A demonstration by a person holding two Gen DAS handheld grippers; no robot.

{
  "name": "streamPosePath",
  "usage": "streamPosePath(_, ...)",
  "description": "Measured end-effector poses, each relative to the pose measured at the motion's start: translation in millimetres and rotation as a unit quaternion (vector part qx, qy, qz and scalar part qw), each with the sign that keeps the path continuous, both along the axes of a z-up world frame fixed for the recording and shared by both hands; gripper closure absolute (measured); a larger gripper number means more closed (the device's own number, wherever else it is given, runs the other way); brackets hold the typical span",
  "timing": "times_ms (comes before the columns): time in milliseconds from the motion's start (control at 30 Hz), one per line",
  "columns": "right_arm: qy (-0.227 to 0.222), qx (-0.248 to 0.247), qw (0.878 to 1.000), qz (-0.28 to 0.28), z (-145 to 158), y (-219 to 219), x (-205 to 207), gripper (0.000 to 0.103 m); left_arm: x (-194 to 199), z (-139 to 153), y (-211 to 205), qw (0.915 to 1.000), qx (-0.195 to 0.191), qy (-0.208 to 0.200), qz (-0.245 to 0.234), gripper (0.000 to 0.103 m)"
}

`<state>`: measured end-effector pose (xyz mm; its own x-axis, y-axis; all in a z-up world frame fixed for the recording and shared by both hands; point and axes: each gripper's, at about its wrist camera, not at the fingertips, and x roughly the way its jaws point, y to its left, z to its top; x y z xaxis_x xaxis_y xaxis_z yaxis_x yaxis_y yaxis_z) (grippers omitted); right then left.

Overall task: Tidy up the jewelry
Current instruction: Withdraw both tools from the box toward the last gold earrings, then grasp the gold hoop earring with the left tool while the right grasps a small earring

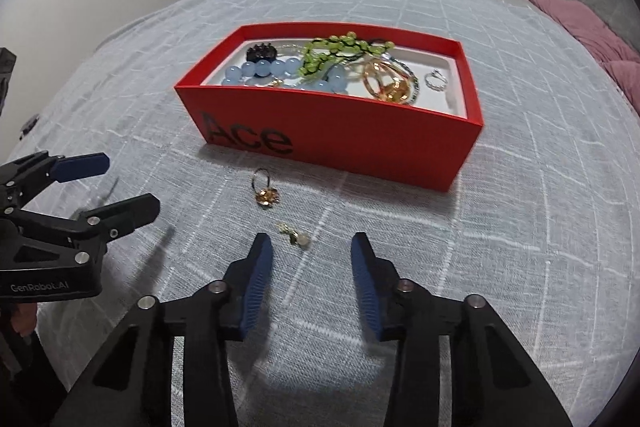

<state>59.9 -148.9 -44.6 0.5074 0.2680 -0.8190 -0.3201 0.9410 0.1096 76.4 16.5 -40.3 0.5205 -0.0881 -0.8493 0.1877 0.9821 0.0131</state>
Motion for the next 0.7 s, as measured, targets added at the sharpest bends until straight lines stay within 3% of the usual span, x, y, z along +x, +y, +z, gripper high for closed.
streamPosePath(267,-0.004,0.006,1.000,0.019,0,1,1,0.092,0,0,-4,0.9999,-0.006,-0.004,-0.012,0.018)
streamPosePath(433,-0.009,0.007,1.000,0.010,4,-8,-1,0.093,-1,1,-16,0.9990,-0.022,-0.007,-0.038,0.025)
streamPosePath(533,-0.013,0.007,1.000,-0.001,8,-15,0,0.093,-1,0,-27,0.9971,-0.039,-0.007,-0.065,0.035)
streamPosePath(600,-0.014,0.008,1.000,-0.007,9,-18,2,0.093,-1,-2,-35,0.9947,-0.055,-0.001,-0.087,0.051)
streamPosePath(700,-0.016,0.011,1.000,-0.013,13,-23,2,0.093,1,-5,-44,0.9915,-0.080,0.012,-0.102,0.064)
